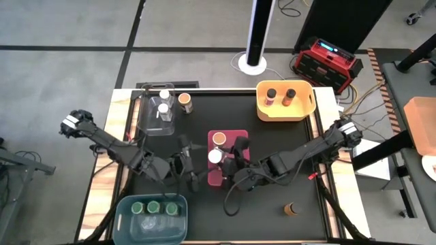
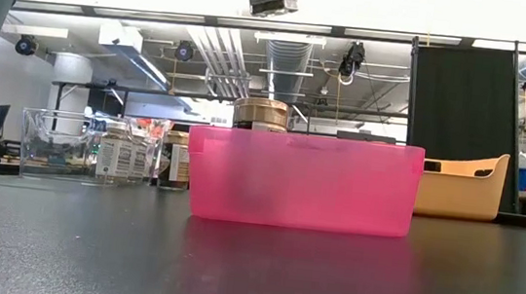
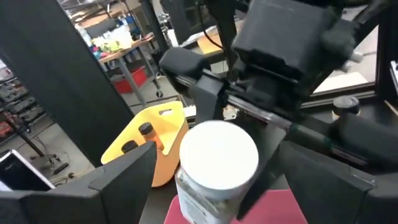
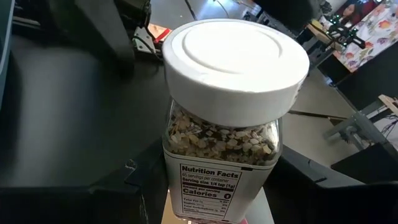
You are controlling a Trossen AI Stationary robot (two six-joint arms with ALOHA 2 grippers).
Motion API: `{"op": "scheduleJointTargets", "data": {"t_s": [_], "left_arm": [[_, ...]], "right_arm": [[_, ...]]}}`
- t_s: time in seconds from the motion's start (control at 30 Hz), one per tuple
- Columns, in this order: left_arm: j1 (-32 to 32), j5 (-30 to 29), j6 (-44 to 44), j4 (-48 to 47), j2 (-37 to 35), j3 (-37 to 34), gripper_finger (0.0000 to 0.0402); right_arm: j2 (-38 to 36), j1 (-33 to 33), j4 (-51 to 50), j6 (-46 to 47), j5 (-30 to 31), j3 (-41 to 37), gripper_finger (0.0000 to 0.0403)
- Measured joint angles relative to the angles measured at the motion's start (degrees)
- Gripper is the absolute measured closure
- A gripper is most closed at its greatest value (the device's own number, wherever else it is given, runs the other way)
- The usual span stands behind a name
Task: Sort spices by type
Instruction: Put the white seasoning bottle into the transparent bin
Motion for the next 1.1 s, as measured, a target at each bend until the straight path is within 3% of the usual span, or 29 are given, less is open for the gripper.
{"op": "scheduleJointTargets", "data": {"t_s": [0.3, 0.7, 0.9, 1.1], "left_arm": [[2.7, 4.9, 0.1, 0.0, 1.1, 0.1, 0.0079], [3.6, 5.1, 3.6, 2.6, 3.0, 0.1, 0.0084], [3.9, 5.0, 5.0, 3.2, 3.0, 0.1, 0.0124], [4.0, 5.4, 5.8, 3.5, 3.0, 0.1, 0.0204]], "right_arm": [[0.0, 0.1, -0.1, 0.0, 0.0, 0.0, 0.0204], [0.0, 0.1, -0.4, 0.0, 0.0, 0.0, 0.0204], [0.0, 0.1, -0.4, 0.0, 0.0, 0.0, 0.0204], [0.0, 0.1, -0.4, 0.0, 0.0, 0.0, 0.0204]]}}
